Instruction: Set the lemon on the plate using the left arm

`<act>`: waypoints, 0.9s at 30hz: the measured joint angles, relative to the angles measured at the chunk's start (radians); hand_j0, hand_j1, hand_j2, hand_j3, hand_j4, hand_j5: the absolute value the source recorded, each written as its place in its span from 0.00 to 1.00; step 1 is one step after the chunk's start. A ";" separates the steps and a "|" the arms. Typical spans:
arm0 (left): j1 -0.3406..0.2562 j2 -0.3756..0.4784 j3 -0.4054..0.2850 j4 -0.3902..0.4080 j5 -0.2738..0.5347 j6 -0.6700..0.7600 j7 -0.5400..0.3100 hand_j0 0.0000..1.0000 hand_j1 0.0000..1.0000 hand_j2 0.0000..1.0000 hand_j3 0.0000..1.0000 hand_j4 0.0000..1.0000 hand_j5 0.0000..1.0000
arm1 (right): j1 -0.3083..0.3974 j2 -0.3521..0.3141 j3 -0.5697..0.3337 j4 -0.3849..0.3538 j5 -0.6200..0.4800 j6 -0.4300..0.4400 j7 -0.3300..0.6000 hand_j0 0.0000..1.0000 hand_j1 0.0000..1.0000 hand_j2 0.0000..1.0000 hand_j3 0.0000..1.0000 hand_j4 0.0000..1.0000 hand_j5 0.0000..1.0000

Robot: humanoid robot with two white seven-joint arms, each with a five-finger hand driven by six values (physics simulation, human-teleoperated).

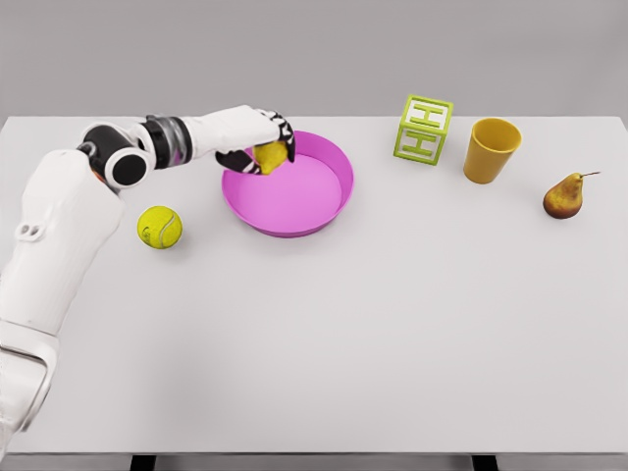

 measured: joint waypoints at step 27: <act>0.268 0.252 0.136 -0.411 0.287 -0.063 0.000 1.00 1.00 1.00 1.00 1.00 1.00 | 0.000 0.000 0.000 0.000 0.000 0.000 0.000 1.00 1.00 1.00 1.00 1.00 1.00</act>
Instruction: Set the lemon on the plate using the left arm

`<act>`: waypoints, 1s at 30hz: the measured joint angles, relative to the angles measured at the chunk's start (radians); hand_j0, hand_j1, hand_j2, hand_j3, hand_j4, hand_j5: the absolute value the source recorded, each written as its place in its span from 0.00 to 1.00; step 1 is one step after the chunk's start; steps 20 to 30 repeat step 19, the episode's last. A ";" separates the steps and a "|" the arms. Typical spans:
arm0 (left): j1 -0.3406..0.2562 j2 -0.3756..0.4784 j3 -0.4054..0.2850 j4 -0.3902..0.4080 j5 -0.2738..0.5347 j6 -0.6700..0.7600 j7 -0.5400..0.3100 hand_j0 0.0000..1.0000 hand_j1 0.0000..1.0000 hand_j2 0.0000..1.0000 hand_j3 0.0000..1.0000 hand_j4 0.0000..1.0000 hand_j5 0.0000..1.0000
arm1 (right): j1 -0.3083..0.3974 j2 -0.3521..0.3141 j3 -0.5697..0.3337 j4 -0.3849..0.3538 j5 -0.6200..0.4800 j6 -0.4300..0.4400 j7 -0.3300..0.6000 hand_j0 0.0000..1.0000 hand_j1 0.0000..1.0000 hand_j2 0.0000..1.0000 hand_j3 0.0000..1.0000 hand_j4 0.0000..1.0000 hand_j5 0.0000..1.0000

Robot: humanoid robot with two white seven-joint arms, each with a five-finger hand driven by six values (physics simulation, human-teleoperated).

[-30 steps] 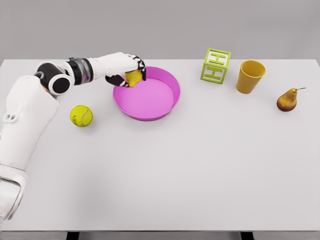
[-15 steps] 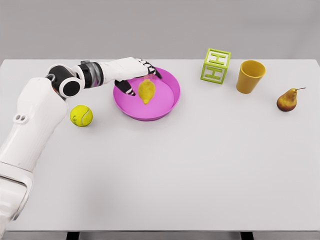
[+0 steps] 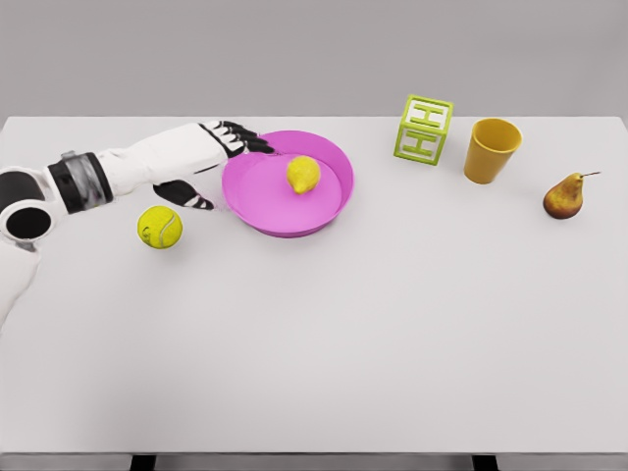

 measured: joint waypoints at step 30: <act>0.170 0.201 0.141 -0.110 0.215 0.001 0.000 1.00 1.00 1.00 1.00 1.00 1.00 | 0.000 0.000 0.000 0.000 0.000 0.000 0.000 1.00 1.00 1.00 1.00 1.00 1.00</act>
